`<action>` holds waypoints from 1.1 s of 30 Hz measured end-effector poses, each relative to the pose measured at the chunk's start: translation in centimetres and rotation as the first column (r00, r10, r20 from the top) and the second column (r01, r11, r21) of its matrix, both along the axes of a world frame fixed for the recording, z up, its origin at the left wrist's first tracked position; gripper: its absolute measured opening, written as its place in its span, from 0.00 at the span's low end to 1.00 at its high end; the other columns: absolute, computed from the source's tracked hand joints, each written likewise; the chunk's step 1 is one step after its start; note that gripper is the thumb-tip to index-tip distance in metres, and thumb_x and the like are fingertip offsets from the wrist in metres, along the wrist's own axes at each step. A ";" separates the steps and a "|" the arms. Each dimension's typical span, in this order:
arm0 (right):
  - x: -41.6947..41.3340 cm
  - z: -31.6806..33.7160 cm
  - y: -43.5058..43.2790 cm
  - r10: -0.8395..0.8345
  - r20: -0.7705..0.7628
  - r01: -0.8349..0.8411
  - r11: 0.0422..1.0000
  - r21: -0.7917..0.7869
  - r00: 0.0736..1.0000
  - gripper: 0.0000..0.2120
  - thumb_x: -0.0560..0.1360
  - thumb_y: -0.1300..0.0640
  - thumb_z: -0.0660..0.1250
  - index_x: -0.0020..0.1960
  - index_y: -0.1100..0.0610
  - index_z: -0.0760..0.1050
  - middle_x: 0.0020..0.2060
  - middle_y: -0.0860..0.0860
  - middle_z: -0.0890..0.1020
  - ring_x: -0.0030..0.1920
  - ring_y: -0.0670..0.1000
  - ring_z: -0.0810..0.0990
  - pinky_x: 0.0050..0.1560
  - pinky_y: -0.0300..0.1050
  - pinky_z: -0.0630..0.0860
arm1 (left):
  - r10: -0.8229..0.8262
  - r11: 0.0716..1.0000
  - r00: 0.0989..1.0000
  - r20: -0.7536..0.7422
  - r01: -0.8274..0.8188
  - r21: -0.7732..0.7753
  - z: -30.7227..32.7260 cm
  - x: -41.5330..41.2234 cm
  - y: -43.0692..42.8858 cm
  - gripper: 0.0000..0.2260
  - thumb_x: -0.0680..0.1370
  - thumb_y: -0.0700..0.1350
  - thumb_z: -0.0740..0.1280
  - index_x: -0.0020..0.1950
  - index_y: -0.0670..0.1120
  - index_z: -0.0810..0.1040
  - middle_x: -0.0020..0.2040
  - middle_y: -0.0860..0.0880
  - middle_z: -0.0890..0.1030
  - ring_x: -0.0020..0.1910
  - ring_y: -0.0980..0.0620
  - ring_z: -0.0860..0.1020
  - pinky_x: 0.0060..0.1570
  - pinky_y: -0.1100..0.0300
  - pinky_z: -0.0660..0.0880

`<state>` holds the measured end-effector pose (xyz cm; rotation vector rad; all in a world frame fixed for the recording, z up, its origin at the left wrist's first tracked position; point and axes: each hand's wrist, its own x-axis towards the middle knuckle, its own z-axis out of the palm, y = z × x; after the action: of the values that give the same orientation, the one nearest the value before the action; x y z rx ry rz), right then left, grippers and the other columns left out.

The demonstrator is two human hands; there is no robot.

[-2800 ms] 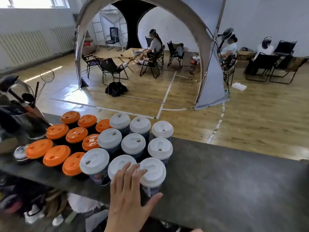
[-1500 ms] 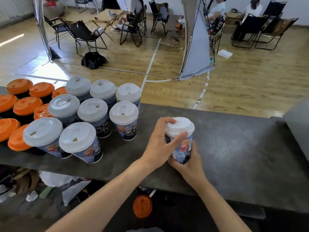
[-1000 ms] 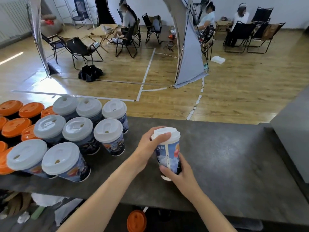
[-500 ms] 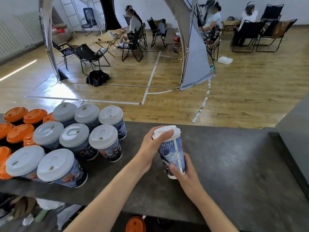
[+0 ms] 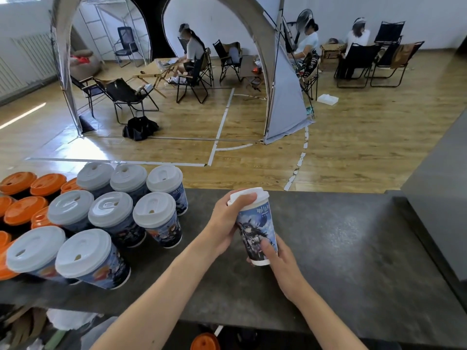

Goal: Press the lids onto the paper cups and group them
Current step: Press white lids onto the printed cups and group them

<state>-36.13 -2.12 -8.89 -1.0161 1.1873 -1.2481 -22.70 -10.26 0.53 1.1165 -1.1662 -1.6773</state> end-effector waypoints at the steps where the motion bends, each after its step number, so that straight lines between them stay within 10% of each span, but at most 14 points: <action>1: 0.1 -0.1 0.0 -0.015 -0.012 0.015 1.000 0.009 1.000 0.40 0.66 0.24 0.72 0.68 0.48 0.73 0.60 0.51 0.84 0.59 0.56 0.85 0.60 0.57 0.82 | 0.041 0.999 0.999 0.000 -0.041 -0.003 -0.2 -0.2 0.2 0.36 0.60 0.57 0.79 0.64 0.42 0.80 0.54 0.42 0.87 0.49 0.46 0.86 0.49 0.56 0.81; 9: -0.2 -0.5 0.1 0.022 0.124 -0.025 0.999 0.027 0.992 0.25 0.76 0.34 0.72 0.67 0.47 0.78 0.58 0.57 0.84 0.52 0.57 0.86 0.45 0.48 0.83 | -0.023 0.999 0.998 -0.058 0.025 0.030 -0.2 0.0 0.5 0.36 0.62 0.57 0.78 0.66 0.41 0.79 0.56 0.42 0.86 0.52 0.44 0.84 0.54 0.53 0.80; 20: 0.2 -1.4 0.1 -0.026 0.007 0.025 0.999 0.025 1.000 0.26 0.72 0.27 0.71 0.66 0.37 0.77 0.63 0.50 0.84 0.63 0.55 0.83 0.65 0.62 0.79 | 0.002 1.000 1.000 -0.008 -0.002 -0.001 -0.6 0.0 1.0 0.36 0.62 0.57 0.79 0.66 0.42 0.79 0.59 0.41 0.85 0.60 0.41 0.83 0.58 0.51 0.79; 25: 0.2 -0.8 0.4 -0.034 0.056 0.033 0.999 0.024 0.998 0.28 0.71 0.30 0.74 0.67 0.39 0.76 0.62 0.51 0.84 0.61 0.57 0.84 0.53 0.54 0.84 | -0.094 0.996 0.995 0.043 0.093 0.012 -0.4 0.2 0.9 0.34 0.65 0.59 0.78 0.68 0.45 0.78 0.60 0.44 0.85 0.59 0.45 0.83 0.60 0.52 0.79; 33: 0.9 -0.4 1.1 -0.088 -0.108 0.083 0.995 -0.053 0.990 0.45 0.64 0.36 0.82 0.75 0.40 0.65 0.66 0.37 0.79 0.68 0.41 0.77 0.62 0.34 0.76 | -0.053 0.955 0.984 0.173 0.100 -0.278 -1.4 -0.5 3.4 0.34 0.65 0.59 0.80 0.68 0.58 0.73 0.56 0.60 0.84 0.56 0.60 0.83 0.50 0.67 0.79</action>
<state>-35.20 -0.97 -9.25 -1.0916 1.3030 -1.3067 -23.22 -6.82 -0.86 1.0506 -1.5210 -1.4351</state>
